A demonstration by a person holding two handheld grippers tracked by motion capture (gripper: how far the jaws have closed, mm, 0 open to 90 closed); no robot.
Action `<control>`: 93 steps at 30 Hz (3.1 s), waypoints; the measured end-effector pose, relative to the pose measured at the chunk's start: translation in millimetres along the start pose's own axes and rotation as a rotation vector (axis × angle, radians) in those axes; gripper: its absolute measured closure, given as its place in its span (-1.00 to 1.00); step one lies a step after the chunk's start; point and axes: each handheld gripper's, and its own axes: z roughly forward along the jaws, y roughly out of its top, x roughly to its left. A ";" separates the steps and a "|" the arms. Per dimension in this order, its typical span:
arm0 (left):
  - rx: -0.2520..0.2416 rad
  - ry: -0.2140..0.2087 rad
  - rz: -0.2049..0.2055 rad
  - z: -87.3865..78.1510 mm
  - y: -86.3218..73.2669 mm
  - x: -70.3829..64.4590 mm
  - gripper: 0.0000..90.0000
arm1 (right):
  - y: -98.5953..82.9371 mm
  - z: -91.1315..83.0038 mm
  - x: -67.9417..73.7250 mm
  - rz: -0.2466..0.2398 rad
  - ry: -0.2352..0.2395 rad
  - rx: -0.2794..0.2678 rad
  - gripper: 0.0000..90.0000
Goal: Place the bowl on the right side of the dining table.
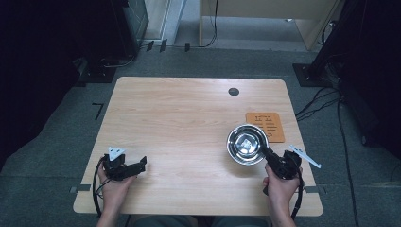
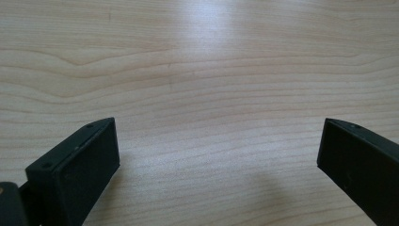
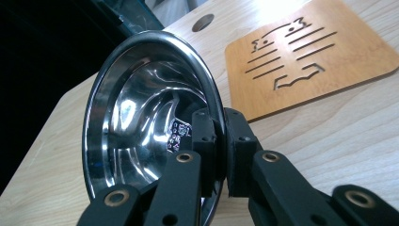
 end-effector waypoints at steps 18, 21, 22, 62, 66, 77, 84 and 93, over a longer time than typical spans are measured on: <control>0.035 0.039 0.038 5.0 -2.1 -4.8 -1.00 | 17.7 -5.6 -26.4 0.056 -0.053 -0.039 0.90; 0.038 0.047 0.042 5.4 -2.1 -5.8 -1.00 | 20.5 -6.2 -29.0 0.059 -0.060 -0.044 0.90; 0.040 0.052 0.046 5.6 -2.2 -6.5 -1.00 | 21.5 -6.5 -29.8 0.057 -0.061 -0.047 0.90; 0.067 0.101 0.099 8.6 -2.1 -12.9 -1.00 | 55.4 31.4 -58.7 0.164 -0.178 -0.054 0.90; 0.067 0.101 0.099 8.6 -2.1 -12.9 -1.00 | 57.7 36.9 -60.3 0.177 -0.189 -0.050 0.90; 0.069 0.101 0.100 8.4 -2.0 -12.8 -1.00 | 63.3 51.3 -62.5 0.212 -0.205 -0.042 0.90; 0.067 0.101 0.099 8.6 -2.1 -12.9 -1.00 | 64.5 58.3 -62.5 0.221 -0.214 -0.034 0.90; 0.070 0.101 0.101 8.4 -2.0 -12.8 -1.00 | 63.2 66.1 -67.0 0.241 -0.230 -0.029 0.90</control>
